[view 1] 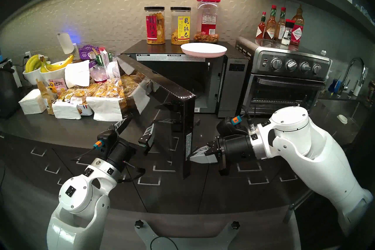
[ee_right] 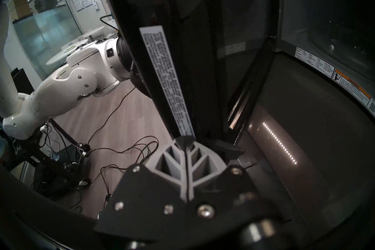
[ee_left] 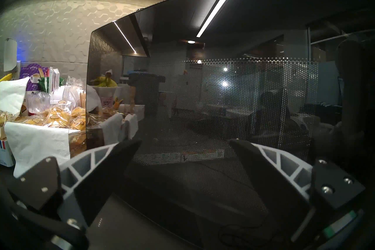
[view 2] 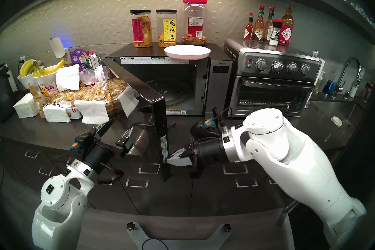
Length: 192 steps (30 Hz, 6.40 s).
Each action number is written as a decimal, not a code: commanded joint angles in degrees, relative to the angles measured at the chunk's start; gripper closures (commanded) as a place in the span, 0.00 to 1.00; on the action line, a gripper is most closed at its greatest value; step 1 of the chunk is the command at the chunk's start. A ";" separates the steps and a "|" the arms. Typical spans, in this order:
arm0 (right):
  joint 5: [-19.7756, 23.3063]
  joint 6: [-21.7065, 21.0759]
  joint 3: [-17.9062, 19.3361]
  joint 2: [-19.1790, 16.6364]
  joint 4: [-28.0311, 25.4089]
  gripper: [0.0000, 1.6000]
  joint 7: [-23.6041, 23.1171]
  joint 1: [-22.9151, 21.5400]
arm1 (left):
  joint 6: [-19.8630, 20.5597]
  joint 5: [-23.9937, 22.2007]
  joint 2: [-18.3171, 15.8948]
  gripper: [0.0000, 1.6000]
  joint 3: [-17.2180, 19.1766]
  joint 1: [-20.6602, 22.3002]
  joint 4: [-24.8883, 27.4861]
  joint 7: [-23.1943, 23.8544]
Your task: Open the microwave, put the plate inside, and close the door
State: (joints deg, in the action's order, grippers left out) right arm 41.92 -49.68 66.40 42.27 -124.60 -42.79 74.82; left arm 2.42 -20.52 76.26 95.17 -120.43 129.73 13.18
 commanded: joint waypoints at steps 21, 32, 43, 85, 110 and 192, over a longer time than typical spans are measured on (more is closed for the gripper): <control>-0.12 2.59 3.24 -1.39 1.68 1.00 -0.50 0.41 | -0.06 0.08 -0.10 0.00 0.15 0.01 1.16 0.07; 0.42 3.90 4.45 -2.62 2.56 1.00 -1.54 1.14 | -0.05 0.08 -0.10 0.00 0.15 0.00 1.17 0.08; 0.41 4.15 4.44 -2.65 3.11 1.00 -1.92 1.10 | -0.05 0.08 -0.09 0.00 0.16 0.00 1.17 0.08; -0.15 4.19 4.33 -2.36 3.67 1.00 -2.28 0.93 | 1.30 -0.61 -0.40 0.00 15.45 -19.14 10.27 5.04; 0.20 4.28 5.20 -3.25 2.91 1.00 -2.47 1.72 | -11.51 -19.02 3.86 0.00 30.58 -30.58 10.27 25.24; 1.11 0.18 4.14 -1.03 -0.62 1.00 -3.21 -1.19 | -9.45 -28.48 7.77 0.00 37.16 -35.32 10.27 38.77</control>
State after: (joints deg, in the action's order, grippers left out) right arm 42.53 -49.44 70.20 41.68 -122.28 -45.69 72.85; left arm -7.02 -48.56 83.98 132.21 -155.93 138.93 51.99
